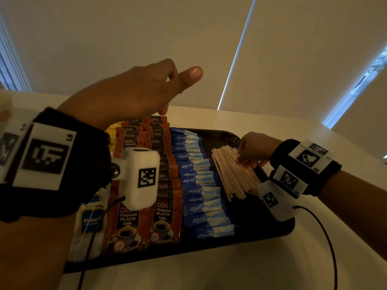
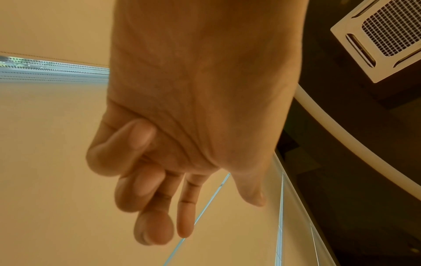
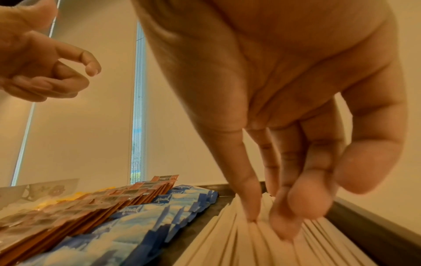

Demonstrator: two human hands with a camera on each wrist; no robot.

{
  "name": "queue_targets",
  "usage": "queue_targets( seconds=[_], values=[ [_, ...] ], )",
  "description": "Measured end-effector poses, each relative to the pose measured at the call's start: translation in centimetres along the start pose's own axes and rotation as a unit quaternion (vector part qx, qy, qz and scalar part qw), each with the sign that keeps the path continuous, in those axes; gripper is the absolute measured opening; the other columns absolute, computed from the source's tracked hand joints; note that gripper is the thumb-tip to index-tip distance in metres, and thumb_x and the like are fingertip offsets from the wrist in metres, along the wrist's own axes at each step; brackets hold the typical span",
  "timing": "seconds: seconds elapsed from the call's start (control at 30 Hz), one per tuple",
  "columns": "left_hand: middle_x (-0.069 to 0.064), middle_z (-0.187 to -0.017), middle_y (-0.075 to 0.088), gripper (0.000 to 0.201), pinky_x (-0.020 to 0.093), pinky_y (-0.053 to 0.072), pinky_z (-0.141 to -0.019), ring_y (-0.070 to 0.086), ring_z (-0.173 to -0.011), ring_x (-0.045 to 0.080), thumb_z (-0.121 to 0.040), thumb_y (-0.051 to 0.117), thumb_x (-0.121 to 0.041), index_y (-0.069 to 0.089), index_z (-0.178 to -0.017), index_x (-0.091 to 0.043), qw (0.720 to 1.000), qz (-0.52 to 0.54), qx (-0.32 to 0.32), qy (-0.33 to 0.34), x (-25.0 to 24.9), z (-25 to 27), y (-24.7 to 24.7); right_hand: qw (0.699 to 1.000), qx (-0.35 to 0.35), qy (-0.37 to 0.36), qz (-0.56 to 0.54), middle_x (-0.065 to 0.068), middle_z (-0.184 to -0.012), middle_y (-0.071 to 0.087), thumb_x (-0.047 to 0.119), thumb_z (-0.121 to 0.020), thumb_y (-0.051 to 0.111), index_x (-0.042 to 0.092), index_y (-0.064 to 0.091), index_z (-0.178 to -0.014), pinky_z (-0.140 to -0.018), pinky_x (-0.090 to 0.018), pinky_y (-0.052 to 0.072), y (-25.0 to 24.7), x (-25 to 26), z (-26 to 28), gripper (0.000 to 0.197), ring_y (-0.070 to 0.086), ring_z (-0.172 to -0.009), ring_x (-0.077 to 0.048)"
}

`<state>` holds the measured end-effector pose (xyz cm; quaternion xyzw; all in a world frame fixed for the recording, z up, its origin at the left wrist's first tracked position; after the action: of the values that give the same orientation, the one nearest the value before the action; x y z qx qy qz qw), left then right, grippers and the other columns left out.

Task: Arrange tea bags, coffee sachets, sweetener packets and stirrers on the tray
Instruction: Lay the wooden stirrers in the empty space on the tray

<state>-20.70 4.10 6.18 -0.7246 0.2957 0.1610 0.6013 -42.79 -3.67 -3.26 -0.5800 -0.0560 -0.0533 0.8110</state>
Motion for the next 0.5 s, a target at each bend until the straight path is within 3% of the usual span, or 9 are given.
queue_targets(
  seconds=[0.17, 0.27, 0.37, 0.43, 0.5],
  values=[
    [0.002, -0.078, 0.062, 0.072, 0.026, 0.037, -0.063, 0.054, -0.071, 0.012, -0.073, 0.016, -0.072, 0.051, -0.110, -0.022, 1.000, 0.000, 0.001, -0.004, 0.1, 0.2, 0.0, 1.000, 0.004, -0.007, -0.026, 0.000, -0.070, 0.063, 0.024, -0.087, 0.065, 0.003, 0.061, -0.107, -0.050, -0.017, 0.043, -0.1, -0.5, 0.3, 0.029, 0.056, -0.057, -0.008],
    [0.001, -0.078, 0.062, 0.072, 0.026, 0.037, -0.063, 0.054, -0.071, 0.012, -0.073, 0.016, -0.073, 0.051, -0.110, -0.022, 1.000, -0.002, -0.003, -0.005, 0.1, 0.2, -0.2, 0.999, -0.028, -0.042, 0.001, -0.007, -0.093, 0.064, 0.032, -0.087, 0.064, 0.003, 0.061, -0.110, -0.059, -0.021, 0.043, -0.3, -0.2, 0.4, 0.037, 0.055, -0.074, -0.013],
    [0.001, -0.077, 0.062, 0.072, 0.026, 0.036, -0.062, 0.054, -0.071, 0.011, -0.073, 0.016, -0.073, 0.051, -0.110, -0.022, 1.000, -0.003, -0.009, -0.008, 0.3, 0.1, -0.4, 0.991, -0.041, -0.105, 0.065, -0.009, -0.128, 0.050, 0.045, -0.084, 0.063, 0.015, 0.047, -0.128, -0.082, -0.027, 0.043, 0.4, 0.4, 0.6, 0.056, 0.049, -0.102, -0.017],
    [0.001, -0.076, 0.062, 0.073, 0.027, 0.036, -0.062, 0.053, -0.070, 0.011, -0.072, 0.016, -0.074, 0.051, -0.110, -0.022, 1.000, -0.006, -0.010, -0.009, 0.4, 0.1, -0.5, 0.987, 0.012, -0.125, 0.104, -0.008, -0.144, 0.034, 0.054, -0.079, 0.064, 0.027, 0.030, -0.143, -0.101, -0.035, 0.037, 1.4, 0.4, 1.2, 0.078, 0.039, -0.125, -0.025],
    [0.000, -0.076, 0.062, 0.073, 0.027, 0.037, -0.063, 0.053, -0.070, 0.011, -0.072, 0.017, -0.075, 0.050, -0.111, -0.023, 1.000, -0.008, -0.009, -0.010, 0.6, 0.1, -0.6, 0.977, 0.062, -0.155, 0.133, -0.004, -0.155, 0.015, 0.056, -0.075, 0.066, 0.031, 0.014, -0.148, -0.113, -0.039, 0.024, 2.1, 0.4, 2.1, 0.094, 0.021, -0.140, -0.026]
  ],
)
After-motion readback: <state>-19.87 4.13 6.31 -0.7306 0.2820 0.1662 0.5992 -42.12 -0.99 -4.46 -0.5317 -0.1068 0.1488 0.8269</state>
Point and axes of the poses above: each hand's wrist, its own z-axis away from the middle knuckle, its own y-axis out of the palm, x = y × z, the point moved 6 cm from there along -z, towards the middle knuckle
